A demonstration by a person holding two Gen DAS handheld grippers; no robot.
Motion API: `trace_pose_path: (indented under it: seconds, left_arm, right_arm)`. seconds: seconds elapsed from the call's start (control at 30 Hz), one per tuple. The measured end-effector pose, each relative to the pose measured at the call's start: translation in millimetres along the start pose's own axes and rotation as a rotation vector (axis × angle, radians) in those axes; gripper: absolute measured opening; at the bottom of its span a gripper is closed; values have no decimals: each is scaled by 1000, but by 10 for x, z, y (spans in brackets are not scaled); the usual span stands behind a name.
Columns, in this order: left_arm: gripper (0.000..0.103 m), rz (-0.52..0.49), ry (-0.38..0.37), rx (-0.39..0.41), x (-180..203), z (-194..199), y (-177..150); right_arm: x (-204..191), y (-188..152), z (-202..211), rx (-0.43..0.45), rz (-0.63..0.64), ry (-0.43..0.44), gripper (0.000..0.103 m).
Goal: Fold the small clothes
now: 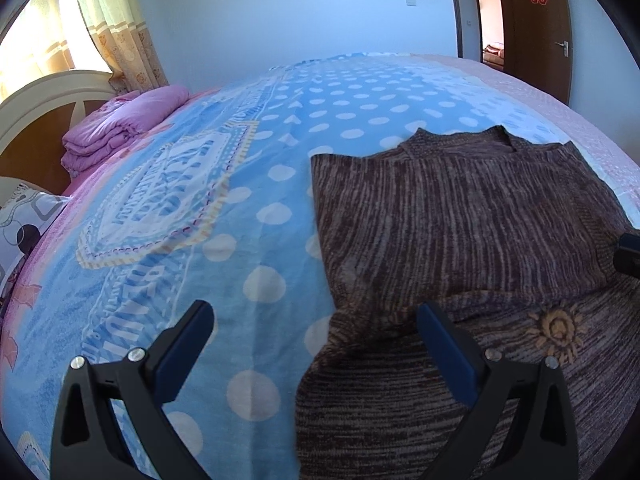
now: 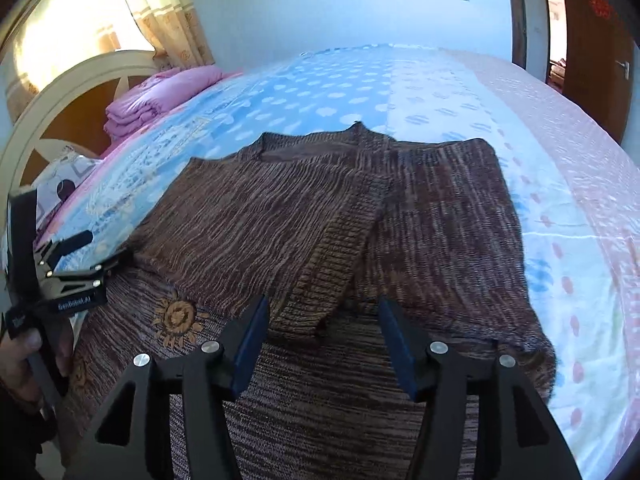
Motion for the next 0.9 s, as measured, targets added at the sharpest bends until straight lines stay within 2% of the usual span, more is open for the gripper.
trace_pose_path:
  seconds: [0.1, 0.63, 0.9]
  left_arm:
    - [103, -14, 17, 9, 41, 18, -3]
    - [103, -11, 3, 14, 63, 82, -56]
    - [103, -13, -9, 21, 89, 151, -122]
  right_arm:
    - [6, -12, -5, -8, 3, -1, 58]
    - [96, -119, -87, -9, -22, 7, 59]
    - [138, -117, -151, -27, -29, 64, 72]
Point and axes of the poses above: each gripper's, at about its wrist camera, not at the fingertips, and z roughly against the way its jaws point, x to its right, y to its top, the point moved 1 cm from there along -z, roughly the way its jaws point, and after that the axes turned 13 degrees about -x, right-handed, at the moved point
